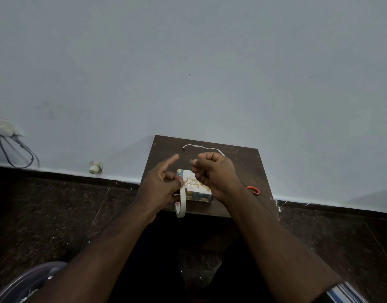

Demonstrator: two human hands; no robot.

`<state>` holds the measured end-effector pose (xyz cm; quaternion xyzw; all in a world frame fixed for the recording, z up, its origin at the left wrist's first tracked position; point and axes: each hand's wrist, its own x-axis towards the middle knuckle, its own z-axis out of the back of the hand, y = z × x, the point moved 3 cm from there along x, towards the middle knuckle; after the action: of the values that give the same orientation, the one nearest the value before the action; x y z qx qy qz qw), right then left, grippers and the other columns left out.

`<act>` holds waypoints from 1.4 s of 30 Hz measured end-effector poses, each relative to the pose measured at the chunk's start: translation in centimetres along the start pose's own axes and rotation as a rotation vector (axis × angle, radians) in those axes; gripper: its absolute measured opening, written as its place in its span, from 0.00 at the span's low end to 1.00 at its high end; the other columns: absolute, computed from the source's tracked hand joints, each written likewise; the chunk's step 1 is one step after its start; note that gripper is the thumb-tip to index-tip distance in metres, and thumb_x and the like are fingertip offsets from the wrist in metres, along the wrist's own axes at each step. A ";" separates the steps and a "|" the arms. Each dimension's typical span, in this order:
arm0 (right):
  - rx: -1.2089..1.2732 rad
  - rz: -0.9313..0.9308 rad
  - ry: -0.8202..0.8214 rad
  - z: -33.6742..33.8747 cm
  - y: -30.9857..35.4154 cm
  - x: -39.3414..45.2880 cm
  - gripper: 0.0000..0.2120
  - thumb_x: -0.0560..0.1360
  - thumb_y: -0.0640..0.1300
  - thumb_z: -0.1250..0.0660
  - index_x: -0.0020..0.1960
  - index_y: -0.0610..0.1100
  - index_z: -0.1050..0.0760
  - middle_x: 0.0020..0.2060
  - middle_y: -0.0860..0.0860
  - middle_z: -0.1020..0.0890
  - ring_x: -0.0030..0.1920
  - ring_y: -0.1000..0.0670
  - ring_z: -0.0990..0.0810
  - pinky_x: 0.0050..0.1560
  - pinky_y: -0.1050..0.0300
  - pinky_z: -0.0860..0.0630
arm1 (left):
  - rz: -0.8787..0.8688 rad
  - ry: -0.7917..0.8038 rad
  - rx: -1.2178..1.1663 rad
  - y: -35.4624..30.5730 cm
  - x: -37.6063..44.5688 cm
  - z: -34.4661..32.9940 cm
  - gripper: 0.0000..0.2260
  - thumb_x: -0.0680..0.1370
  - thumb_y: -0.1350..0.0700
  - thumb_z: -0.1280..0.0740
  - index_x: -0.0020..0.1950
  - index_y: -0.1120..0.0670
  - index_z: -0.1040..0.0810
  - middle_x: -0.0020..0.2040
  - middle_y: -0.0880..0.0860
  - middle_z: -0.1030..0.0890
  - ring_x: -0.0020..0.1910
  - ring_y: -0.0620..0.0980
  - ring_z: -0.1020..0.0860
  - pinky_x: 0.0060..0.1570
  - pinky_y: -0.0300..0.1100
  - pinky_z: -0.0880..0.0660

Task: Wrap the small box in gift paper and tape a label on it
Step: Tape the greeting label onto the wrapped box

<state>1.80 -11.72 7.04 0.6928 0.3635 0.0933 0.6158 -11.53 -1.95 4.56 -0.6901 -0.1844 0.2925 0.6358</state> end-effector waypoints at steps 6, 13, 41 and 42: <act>-0.249 -0.028 -0.072 2.0 -0.5 2.3 0.05 0.75 0.29 0.31 0.47 0.37 0.24 0.37 0.39 0.19 0.32 0.48 0.21 0.33 0.57 0.23 | 0.004 -0.119 -0.091 -0.9 0.9 1.6 0.24 0.79 0.67 0.32 0.71 0.49 0.27 0.49 0.57 0.17 0.50 0.58 0.15 0.42 0.52 0.17; -0.580 -0.060 -0.081 0.4 -2.2 5.6 0.08 0.72 0.34 0.25 0.38 0.39 0.22 0.32 0.43 0.18 0.26 0.51 0.22 0.28 0.59 0.25 | -0.018 -0.146 -0.082 -1.1 1.2 2.1 0.23 0.79 0.66 0.31 0.69 0.47 0.25 0.49 0.56 0.17 0.51 0.59 0.16 0.46 0.55 0.16; -1.232 0.032 -0.149 -2.5 -3.2 9.3 0.06 0.65 0.42 0.28 0.38 0.39 0.21 0.35 0.44 0.17 0.41 0.43 0.16 0.36 0.58 0.24 | -0.022 -0.122 -0.132 -1.0 1.2 2.2 0.21 0.78 0.67 0.32 0.67 0.46 0.24 0.50 0.59 0.18 0.52 0.62 0.17 0.41 0.48 0.18; -1.250 0.032 -0.146 -2.6 -3.0 9.2 0.05 0.66 0.41 0.28 0.38 0.40 0.21 0.36 0.44 0.17 0.42 0.43 0.16 0.37 0.57 0.24 | -0.021 -0.121 -0.135 -1.0 1.1 2.2 0.21 0.78 0.67 0.31 0.67 0.46 0.24 0.50 0.59 0.18 0.53 0.62 0.17 0.40 0.47 0.18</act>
<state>5.76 -4.05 1.92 0.2119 0.1871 0.2498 0.9261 -11.91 0.55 5.33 -0.7104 -0.2488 0.3138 0.5787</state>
